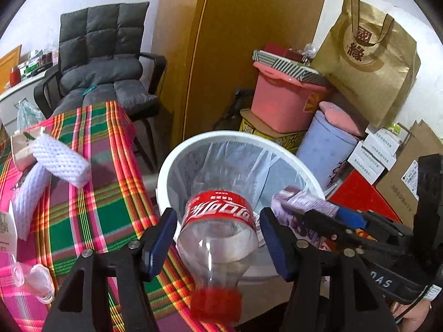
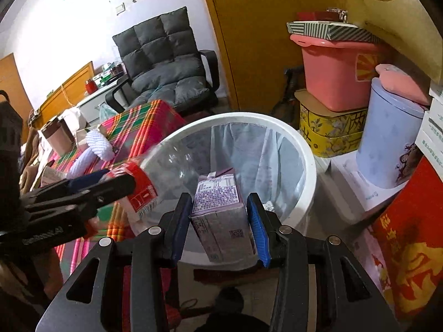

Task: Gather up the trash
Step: 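Carry the carton and bottle over the bin and release both, then move both tools back over the table toward the plastic cup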

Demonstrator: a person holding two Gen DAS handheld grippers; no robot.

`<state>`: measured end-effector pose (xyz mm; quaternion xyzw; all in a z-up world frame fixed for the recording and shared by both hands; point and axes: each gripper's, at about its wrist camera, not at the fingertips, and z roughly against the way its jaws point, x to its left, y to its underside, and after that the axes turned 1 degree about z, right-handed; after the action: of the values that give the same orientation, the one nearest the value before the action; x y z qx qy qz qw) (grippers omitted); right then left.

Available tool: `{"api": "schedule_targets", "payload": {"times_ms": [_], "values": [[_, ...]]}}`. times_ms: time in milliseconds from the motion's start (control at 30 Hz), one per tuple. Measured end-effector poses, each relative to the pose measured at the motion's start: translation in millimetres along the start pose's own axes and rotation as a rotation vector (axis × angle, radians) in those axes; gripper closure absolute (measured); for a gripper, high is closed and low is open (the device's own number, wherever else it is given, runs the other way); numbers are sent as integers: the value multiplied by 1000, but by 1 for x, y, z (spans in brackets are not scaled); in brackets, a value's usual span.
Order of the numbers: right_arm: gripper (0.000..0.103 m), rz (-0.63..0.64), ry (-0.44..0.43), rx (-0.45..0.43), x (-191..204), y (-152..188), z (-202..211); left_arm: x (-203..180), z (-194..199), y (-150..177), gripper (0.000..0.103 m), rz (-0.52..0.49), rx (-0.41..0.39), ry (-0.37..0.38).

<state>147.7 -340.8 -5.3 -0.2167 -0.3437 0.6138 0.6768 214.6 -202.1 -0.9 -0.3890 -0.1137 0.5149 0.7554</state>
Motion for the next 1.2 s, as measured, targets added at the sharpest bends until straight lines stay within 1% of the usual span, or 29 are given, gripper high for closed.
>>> {"api": "schedule_targets", "payload": {"times_ms": [100, 133, 367, 600, 767, 933, 1200], "values": [[48, -11, 3, -6, -3, 0, 1, 1, 6, -2, 36, 2, -18, -2], [47, -13, 3, -7, -3, 0, 2, 1, 7, -3, 34, 3, -23, 0], [47, -2, 2, -13, 2, 2, 8, 6, 26, 1, 34, 14, -47, -11], [47, 20, -33, -15, 14, 8, 19, 15, 51, 18, 34, 38, -68, -42], [47, 50, -70, -19, 30, 14, 26, 25, 70, 34, 34, 65, -83, -83], [47, 83, -102, -20, 46, 19, 31, 34, 91, 47, 34, 81, -105, -133], [47, 144, -160, -26, 72, 27, 37, 46, 119, 68, 34, 98, -124, -192]]}}
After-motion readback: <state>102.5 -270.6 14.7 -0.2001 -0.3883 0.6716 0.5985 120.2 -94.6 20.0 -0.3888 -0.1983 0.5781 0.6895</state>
